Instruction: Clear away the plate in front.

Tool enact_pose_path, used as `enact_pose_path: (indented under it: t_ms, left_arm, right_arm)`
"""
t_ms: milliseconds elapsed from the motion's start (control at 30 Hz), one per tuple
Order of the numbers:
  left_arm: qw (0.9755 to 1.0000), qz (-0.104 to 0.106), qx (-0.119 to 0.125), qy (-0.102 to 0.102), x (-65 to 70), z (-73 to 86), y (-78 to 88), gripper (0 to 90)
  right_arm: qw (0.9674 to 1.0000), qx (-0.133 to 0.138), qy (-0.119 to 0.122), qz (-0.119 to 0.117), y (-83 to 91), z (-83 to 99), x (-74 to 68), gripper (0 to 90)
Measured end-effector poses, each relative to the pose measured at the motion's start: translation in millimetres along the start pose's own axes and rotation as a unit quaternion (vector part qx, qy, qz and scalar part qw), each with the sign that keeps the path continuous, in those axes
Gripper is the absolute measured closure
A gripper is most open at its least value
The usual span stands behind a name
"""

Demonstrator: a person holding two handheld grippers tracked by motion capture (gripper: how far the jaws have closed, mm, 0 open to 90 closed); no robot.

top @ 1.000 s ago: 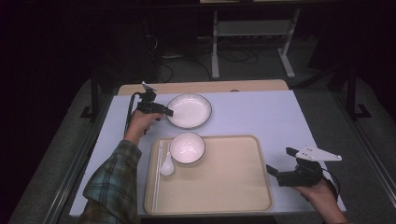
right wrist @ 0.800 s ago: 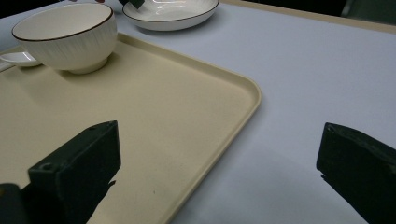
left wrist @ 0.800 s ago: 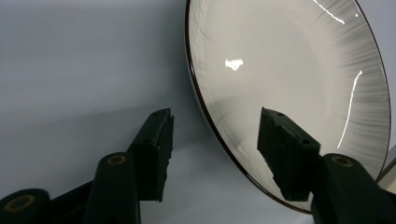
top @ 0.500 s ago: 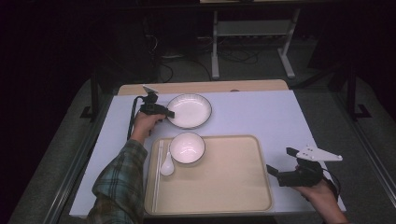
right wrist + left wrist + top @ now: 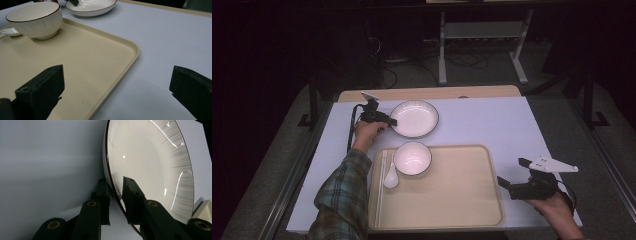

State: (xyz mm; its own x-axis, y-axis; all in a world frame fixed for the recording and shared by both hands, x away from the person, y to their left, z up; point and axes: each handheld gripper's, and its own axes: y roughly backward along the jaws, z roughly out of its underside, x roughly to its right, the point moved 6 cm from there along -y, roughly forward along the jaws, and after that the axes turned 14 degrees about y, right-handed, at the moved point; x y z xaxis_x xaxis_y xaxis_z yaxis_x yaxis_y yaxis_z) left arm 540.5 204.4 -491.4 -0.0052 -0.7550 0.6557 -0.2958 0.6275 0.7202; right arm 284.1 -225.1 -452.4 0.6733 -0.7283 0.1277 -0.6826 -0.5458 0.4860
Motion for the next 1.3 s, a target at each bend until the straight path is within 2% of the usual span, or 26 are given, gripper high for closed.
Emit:
enact_pose_path:
  t_ms: [133,367,533,700,900,1033,1300]
  left_arm:
    - [0.9999,0.008,0.007,0.000,3.8,-1.1,3.1,79.5]
    - [0.9989,0.025,0.032,-0.025,17.4,-3.4,9.6,85.1]
    - [0.9976,0.017,0.041,-0.053,25.1,-4.9,14.0,85.1]
    - [0.9939,-0.002,0.055,-0.095,39.6,-9.1,20.7,84.6]
    - [0.9895,-0.016,0.066,-0.128,55.7,-12.2,27.6,84.3]
    - [0.9864,-0.014,0.072,-0.147,69.1,-13.6,32.5,84.3]
    - [0.9797,0.002,0.067,-0.189,106.7,-10.0,38.0,84.4]
  right_arm:
    - [1.0000,0.001,-0.001,0.000,0.2,0.2,0.5,0.0]
    - [1.0000,0.000,0.000,0.000,0.1,0.2,0.4,0.0]
    - [1.0000,0.001,-0.001,0.000,0.3,0.2,0.6,0.0]
    - [1.0000,0.001,0.000,0.001,0.3,0.2,0.7,0.0]
    - [1.0000,0.002,-0.002,0.001,0.6,-0.1,0.8,0.0]
    - [1.0000,0.002,-0.002,0.001,0.7,0.0,1.0,0.0]
    - [1.0000,0.003,-0.002,0.001,1.4,-0.4,1.2,0.0]
